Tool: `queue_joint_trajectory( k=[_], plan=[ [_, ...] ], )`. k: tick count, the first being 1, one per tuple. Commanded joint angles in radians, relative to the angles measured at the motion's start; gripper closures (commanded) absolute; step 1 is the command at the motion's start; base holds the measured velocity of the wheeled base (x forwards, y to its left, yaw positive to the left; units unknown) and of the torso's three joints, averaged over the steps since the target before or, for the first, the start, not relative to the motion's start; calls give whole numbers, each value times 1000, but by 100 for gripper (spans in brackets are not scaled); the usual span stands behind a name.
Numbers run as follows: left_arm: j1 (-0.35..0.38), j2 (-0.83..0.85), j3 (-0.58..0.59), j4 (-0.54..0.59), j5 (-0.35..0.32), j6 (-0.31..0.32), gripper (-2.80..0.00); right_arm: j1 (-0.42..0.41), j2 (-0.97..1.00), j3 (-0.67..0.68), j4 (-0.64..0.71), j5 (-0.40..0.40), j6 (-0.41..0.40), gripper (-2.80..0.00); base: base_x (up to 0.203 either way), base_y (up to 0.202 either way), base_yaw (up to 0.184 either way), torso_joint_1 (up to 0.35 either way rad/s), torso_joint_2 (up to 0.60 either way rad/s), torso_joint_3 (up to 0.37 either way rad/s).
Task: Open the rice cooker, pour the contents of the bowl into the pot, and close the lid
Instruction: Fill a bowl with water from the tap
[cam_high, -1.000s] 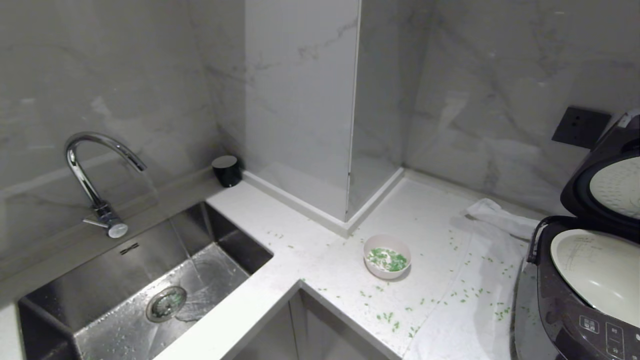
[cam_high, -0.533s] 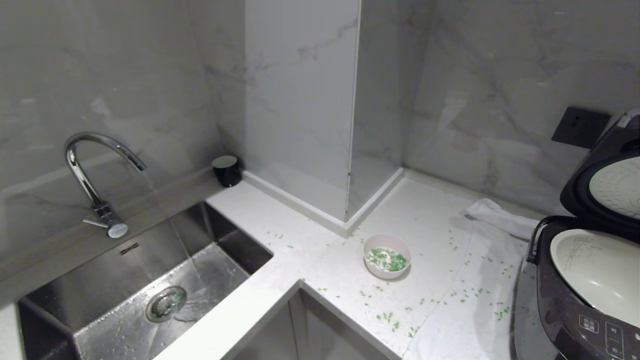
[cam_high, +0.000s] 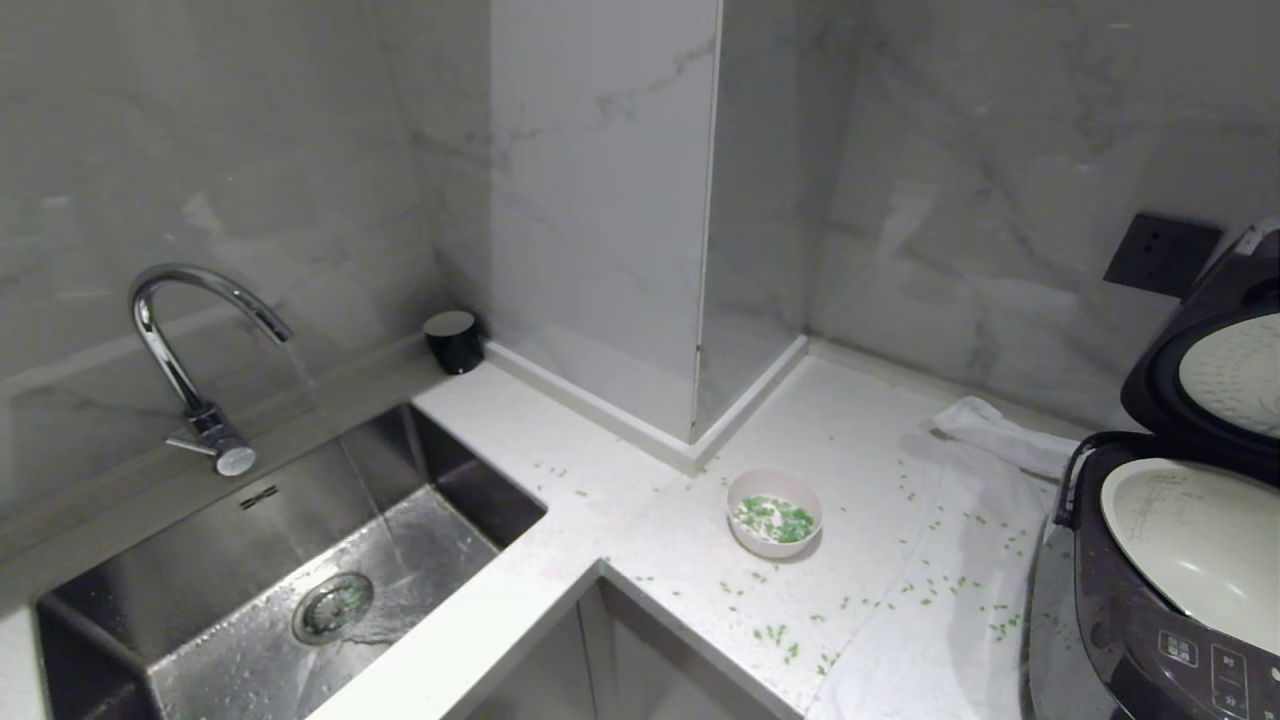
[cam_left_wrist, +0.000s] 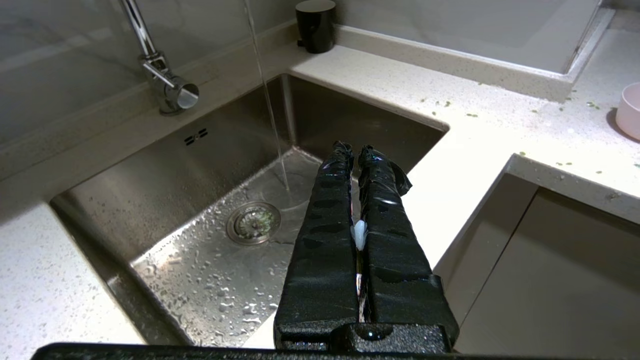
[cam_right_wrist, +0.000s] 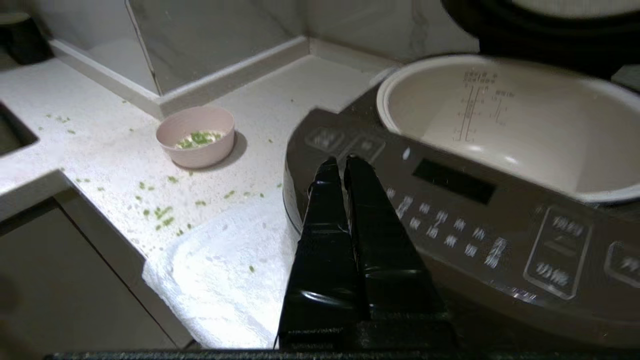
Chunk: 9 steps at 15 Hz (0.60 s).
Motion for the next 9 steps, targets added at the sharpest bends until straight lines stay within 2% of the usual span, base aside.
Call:
queue_joint_trajectory(
  k=[1,4,6,9],
  plan=[
    [0,2,15,-2,0,-1,0,1,92,-85,20,11,11,0,0,0,0,0,0,0],
    [0,2,15,-5,1,-2,0,1,328,-198,28,123,50,0,0,0,0,0,0,0],
    [0,2,15,-7,2,-30,0,2,545,-281,29,227,77,0,0,0,0,0,0,0],
    [-2,2,14,-7,2,-50,0,7,895,-450,29,336,130,0,0,0,0,0,0,0]
  ],
)
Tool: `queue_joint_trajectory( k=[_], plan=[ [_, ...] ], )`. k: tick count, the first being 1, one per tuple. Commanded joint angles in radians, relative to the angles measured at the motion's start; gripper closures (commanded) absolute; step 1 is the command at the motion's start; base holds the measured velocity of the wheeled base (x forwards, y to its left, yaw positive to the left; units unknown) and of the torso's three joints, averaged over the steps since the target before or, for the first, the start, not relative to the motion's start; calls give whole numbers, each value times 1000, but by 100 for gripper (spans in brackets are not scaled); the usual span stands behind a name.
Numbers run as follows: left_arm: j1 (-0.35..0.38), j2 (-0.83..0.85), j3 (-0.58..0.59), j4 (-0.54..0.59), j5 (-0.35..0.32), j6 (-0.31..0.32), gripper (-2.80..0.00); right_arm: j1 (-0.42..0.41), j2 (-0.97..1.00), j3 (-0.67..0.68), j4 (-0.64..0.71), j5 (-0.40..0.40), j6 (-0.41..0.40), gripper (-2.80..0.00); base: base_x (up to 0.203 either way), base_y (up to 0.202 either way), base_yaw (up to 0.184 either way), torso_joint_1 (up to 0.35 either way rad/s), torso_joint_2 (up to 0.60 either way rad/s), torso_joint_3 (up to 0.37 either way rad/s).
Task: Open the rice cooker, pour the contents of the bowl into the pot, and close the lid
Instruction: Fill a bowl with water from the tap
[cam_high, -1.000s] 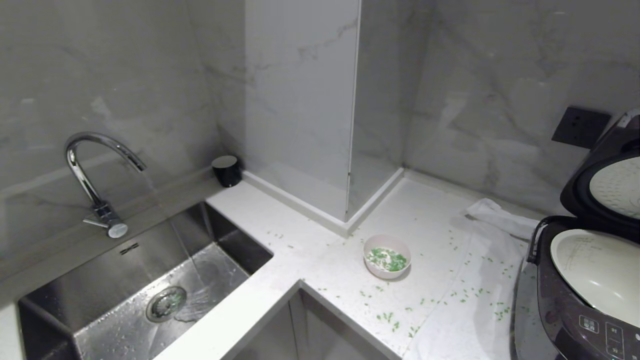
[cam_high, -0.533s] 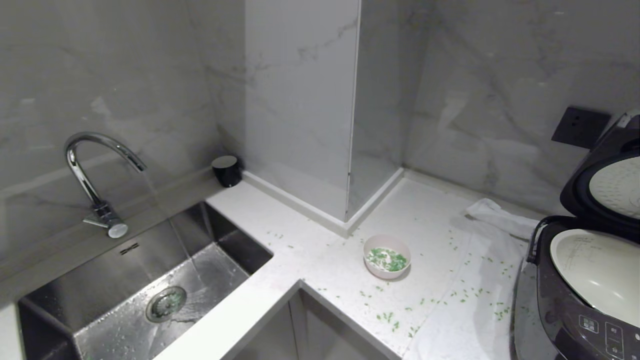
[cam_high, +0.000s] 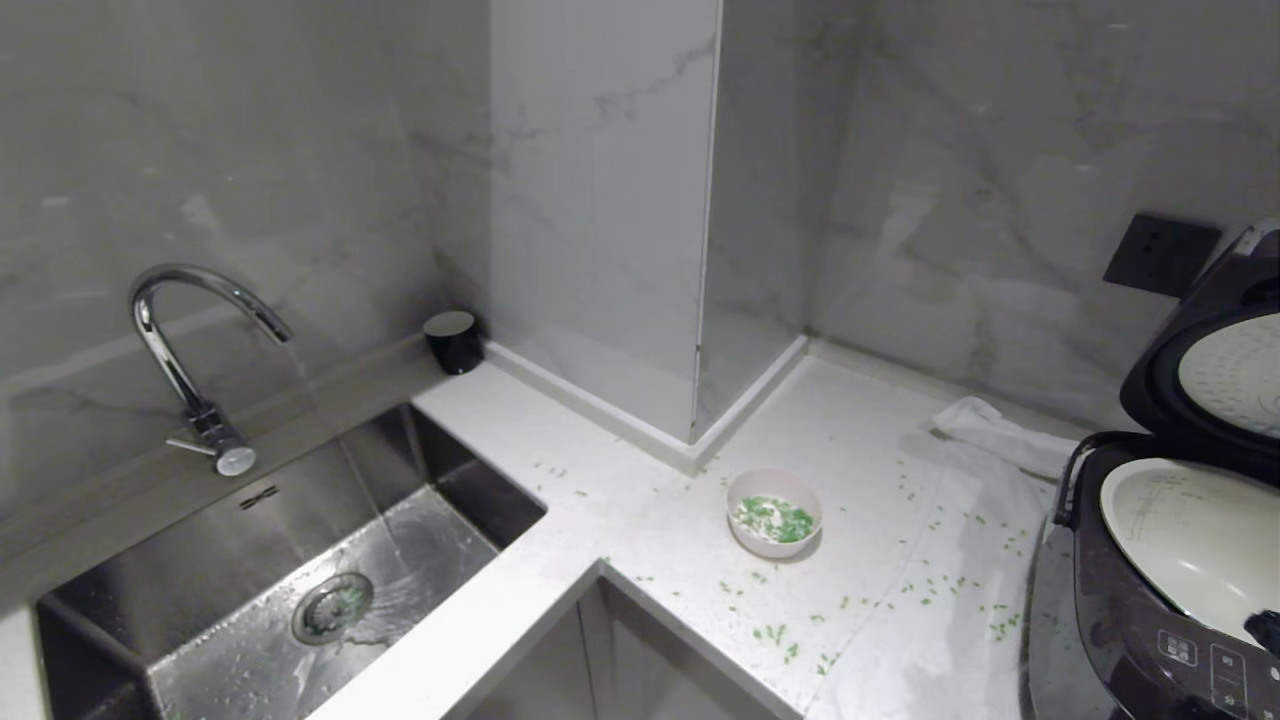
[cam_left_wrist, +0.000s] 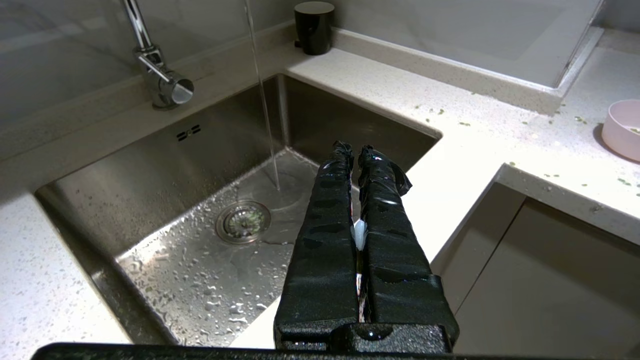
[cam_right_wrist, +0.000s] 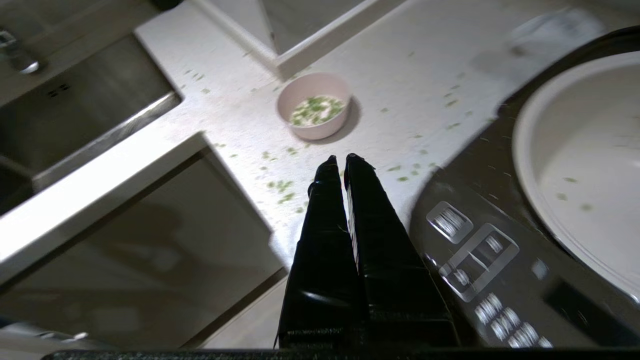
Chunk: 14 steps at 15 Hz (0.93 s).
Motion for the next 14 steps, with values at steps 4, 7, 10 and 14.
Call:
queue_joint_trajectory(
  k=[4,7,10,14],
  plan=[
    [2,2,14,0,-2,3,0,66,648,-312,1,90,62,0,0,0,0,0,0,0],
    [2,2,14,1,-2,3,0,94,858,-441,1,99,89,0,0,0,0,0,0,0],
    [0,2,14,3,-2,3,0,111,1049,-549,2,73,108,0,0,0,0,0,0,0],
    [1,2,14,3,-2,3,0,186,1230,-662,2,38,119,0,0,0,0,0,0,0]
  ],
)
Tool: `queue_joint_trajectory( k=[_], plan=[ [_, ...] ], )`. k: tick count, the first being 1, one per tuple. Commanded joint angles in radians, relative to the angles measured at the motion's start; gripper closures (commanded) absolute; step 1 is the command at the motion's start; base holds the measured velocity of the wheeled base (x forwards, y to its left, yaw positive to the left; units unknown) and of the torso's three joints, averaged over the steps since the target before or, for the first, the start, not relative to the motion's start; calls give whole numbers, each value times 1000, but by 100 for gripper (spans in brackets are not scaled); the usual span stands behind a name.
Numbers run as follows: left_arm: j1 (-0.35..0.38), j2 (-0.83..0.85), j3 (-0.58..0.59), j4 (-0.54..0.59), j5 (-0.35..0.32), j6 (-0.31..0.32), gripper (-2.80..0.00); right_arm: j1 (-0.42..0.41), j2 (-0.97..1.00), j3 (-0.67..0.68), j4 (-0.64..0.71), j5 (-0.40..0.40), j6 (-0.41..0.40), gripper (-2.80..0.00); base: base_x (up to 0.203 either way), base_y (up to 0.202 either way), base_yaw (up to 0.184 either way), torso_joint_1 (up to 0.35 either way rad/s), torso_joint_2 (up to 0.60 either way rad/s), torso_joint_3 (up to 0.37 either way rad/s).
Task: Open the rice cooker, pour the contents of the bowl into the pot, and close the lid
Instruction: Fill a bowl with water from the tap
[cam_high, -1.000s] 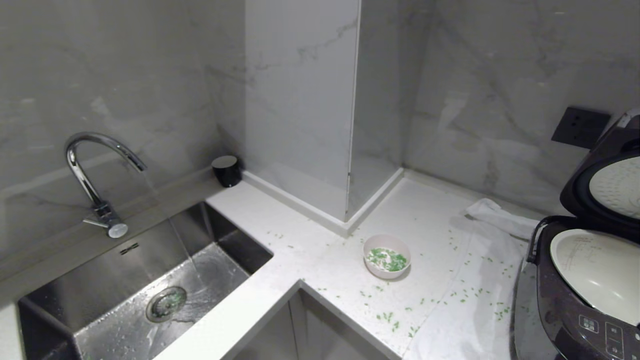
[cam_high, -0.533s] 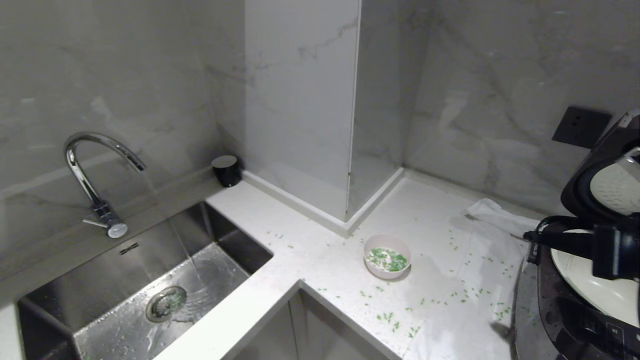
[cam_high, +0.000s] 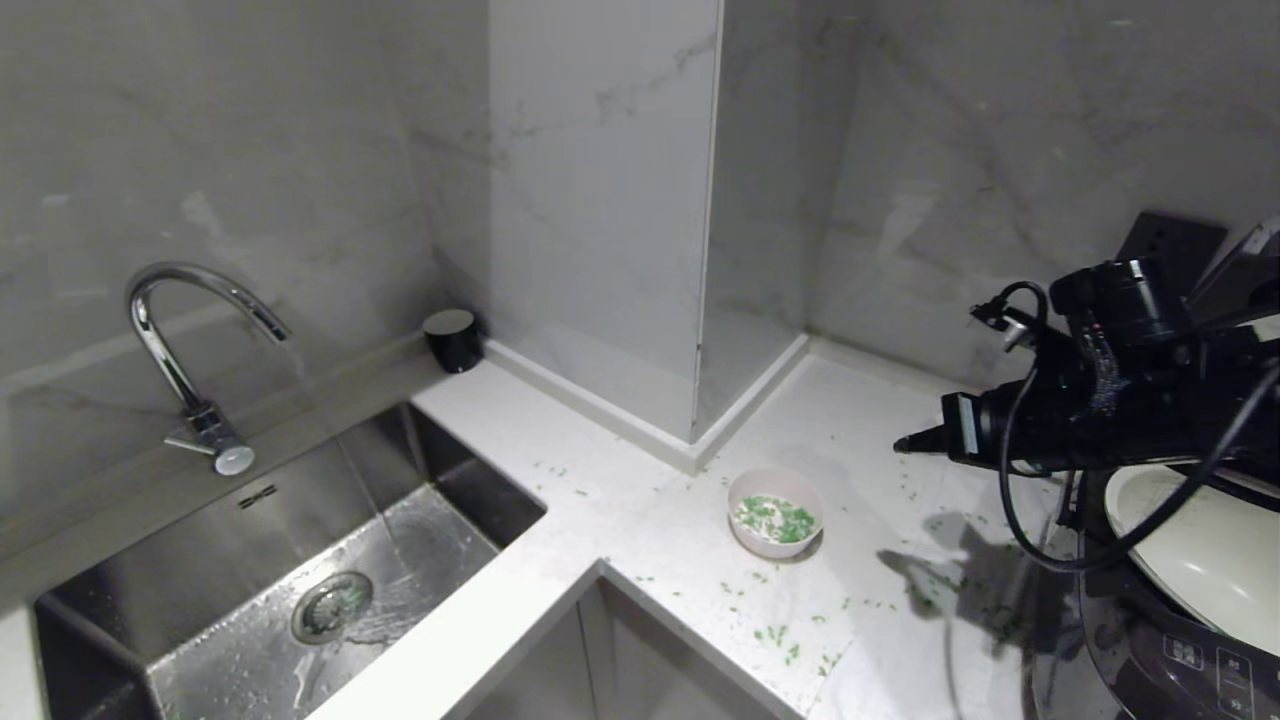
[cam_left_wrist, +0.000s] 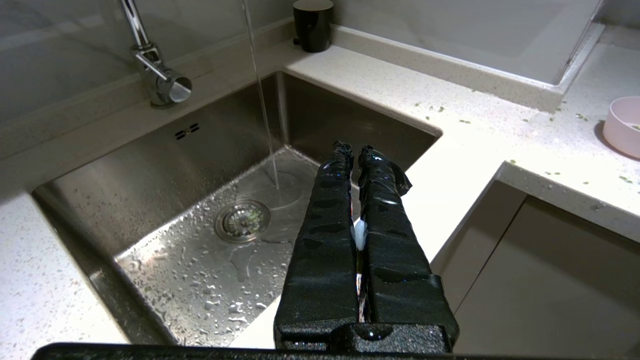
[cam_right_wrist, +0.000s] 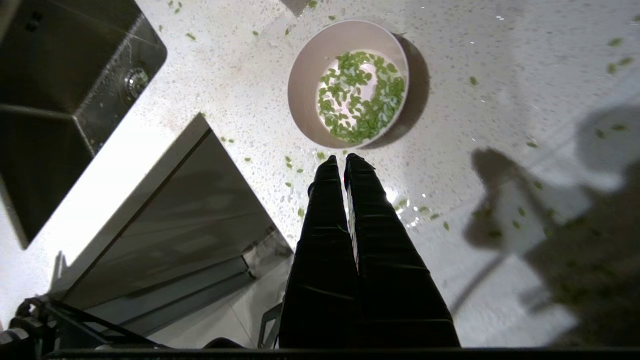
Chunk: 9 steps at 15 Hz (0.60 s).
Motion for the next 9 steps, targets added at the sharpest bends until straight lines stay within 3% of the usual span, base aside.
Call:
queue_joint_trajectory(
  k=[1,3,9],
  plan=[
    [1,1,14,0,0,0,0,67,154,-63,1,-69,4,0,0,0,0,0,0,0],
    [0,1,14,1,-2,0,0,130,229,-103,1,-193,4,0,0,0,0,0,0,0],
    [0,1,14,1,0,-1,0,161,419,-204,-7,-363,-3,0,0,0,0,0,0,0]
  ],
)
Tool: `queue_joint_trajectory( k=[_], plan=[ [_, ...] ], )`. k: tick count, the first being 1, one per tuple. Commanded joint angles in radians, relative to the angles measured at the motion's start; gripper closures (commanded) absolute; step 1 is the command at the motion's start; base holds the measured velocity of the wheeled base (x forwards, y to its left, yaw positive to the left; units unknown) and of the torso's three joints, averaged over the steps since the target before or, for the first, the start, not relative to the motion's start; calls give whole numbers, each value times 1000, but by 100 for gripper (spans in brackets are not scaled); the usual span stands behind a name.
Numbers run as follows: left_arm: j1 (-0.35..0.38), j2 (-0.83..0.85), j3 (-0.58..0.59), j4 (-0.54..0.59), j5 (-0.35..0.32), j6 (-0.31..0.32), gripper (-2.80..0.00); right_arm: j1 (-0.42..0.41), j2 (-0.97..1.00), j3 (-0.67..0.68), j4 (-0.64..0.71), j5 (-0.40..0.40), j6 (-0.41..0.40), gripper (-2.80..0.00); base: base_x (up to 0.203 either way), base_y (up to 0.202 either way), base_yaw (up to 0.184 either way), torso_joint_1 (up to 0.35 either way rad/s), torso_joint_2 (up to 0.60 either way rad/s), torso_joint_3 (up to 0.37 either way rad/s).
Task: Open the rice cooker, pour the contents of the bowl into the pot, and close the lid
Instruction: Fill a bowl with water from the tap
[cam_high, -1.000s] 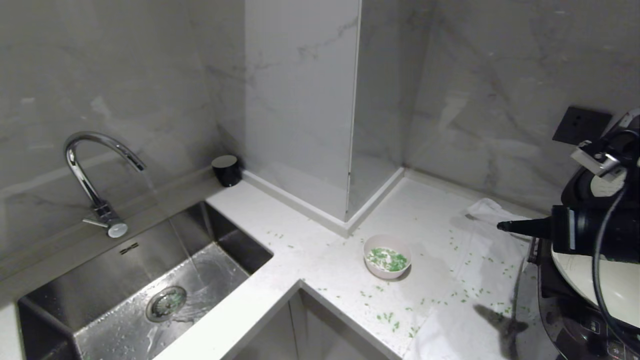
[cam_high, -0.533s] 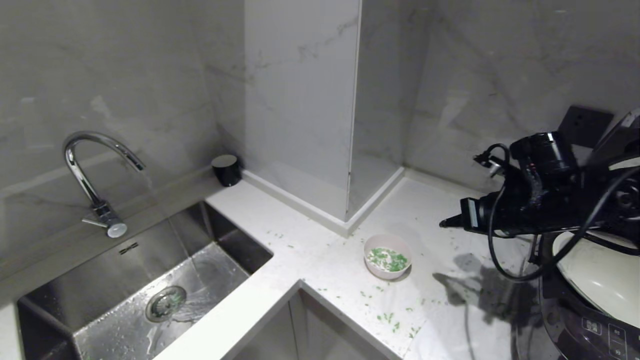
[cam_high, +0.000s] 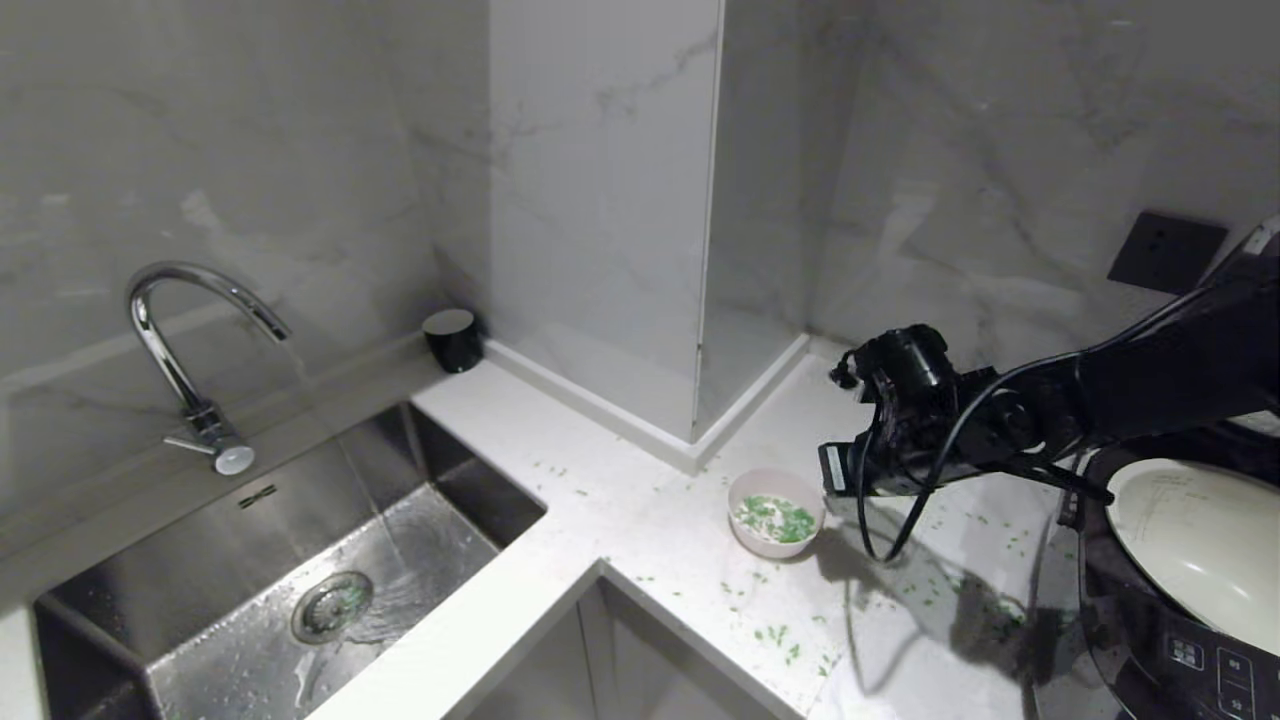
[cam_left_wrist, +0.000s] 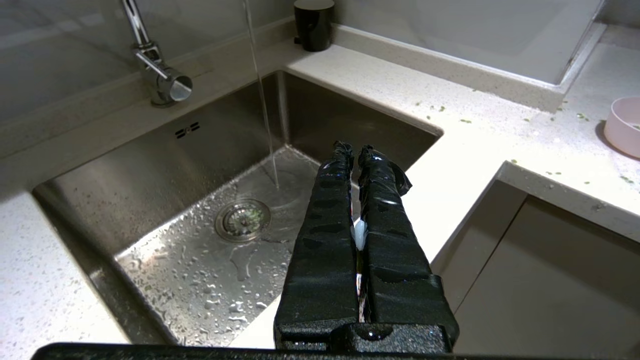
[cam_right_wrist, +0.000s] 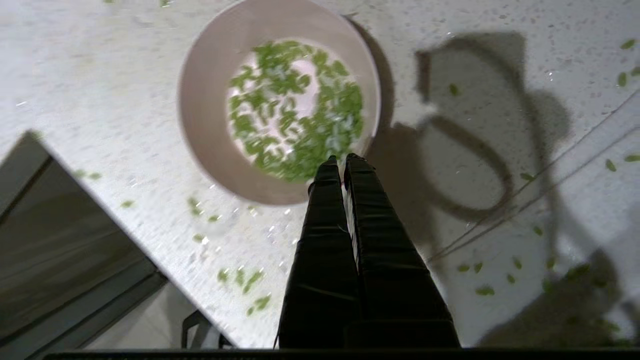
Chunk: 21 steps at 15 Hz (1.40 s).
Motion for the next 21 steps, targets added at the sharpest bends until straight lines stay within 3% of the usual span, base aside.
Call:
queue_joint_trajectory(
  k=[1,8,21],
  plan=[
    [0,0,13,0,0,0,0,-2,82,-39,-7,-13,1,0,0,0,0,0,0,0],
    [-2,0,12,0,-1,-2,0,117,129,-59,-8,-9,8,0,0,0,0,0,0,0],
    [-2,0,12,0,0,-3,0,155,302,-226,-10,4,73,0,0,0,0,0,0,0]
  ],
)
